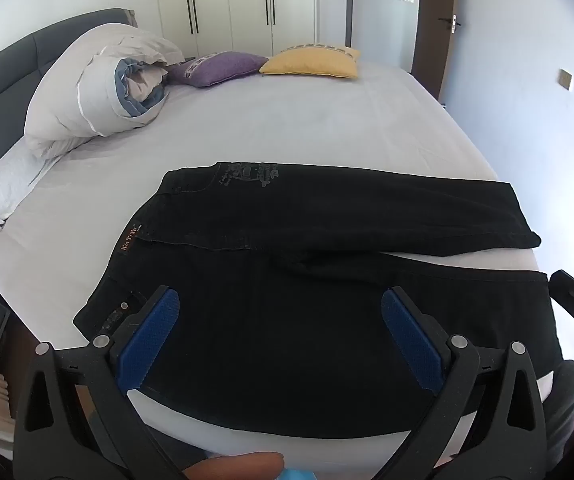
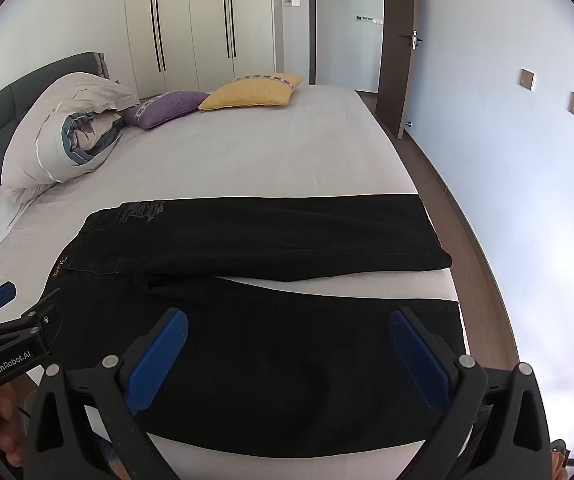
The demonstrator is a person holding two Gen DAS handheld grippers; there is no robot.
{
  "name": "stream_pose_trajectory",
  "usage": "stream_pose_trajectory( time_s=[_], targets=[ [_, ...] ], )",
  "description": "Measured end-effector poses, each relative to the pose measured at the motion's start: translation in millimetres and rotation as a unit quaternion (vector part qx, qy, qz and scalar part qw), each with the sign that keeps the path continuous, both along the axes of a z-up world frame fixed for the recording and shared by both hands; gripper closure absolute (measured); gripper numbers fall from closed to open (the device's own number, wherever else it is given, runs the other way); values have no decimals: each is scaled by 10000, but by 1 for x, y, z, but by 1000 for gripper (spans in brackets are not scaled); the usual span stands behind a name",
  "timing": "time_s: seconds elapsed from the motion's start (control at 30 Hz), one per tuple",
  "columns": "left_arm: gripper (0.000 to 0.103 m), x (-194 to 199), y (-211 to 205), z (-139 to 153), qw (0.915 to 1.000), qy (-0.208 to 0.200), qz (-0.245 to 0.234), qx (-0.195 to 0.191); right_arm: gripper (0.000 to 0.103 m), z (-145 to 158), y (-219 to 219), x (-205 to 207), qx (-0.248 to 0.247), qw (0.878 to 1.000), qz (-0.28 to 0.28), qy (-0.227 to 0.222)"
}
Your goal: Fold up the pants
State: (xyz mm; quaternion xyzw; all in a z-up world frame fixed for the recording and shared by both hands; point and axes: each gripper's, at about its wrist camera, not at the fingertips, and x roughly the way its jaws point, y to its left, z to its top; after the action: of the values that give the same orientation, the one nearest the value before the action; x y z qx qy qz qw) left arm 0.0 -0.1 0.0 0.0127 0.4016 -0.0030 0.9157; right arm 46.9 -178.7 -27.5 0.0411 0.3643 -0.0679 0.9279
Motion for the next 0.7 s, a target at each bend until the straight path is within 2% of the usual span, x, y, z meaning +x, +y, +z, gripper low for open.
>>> stream_pose_trajectory(
  time_s=[0.47,0.7],
  targets=[
    [0,-4,2,1,10000,60,26,10,0,-3,-2,1,-2,10000,12,21],
    [0,-6,5,-10,9999,127,45,22,0,-6,2,-4,-5,10000,20,44]
  ],
)
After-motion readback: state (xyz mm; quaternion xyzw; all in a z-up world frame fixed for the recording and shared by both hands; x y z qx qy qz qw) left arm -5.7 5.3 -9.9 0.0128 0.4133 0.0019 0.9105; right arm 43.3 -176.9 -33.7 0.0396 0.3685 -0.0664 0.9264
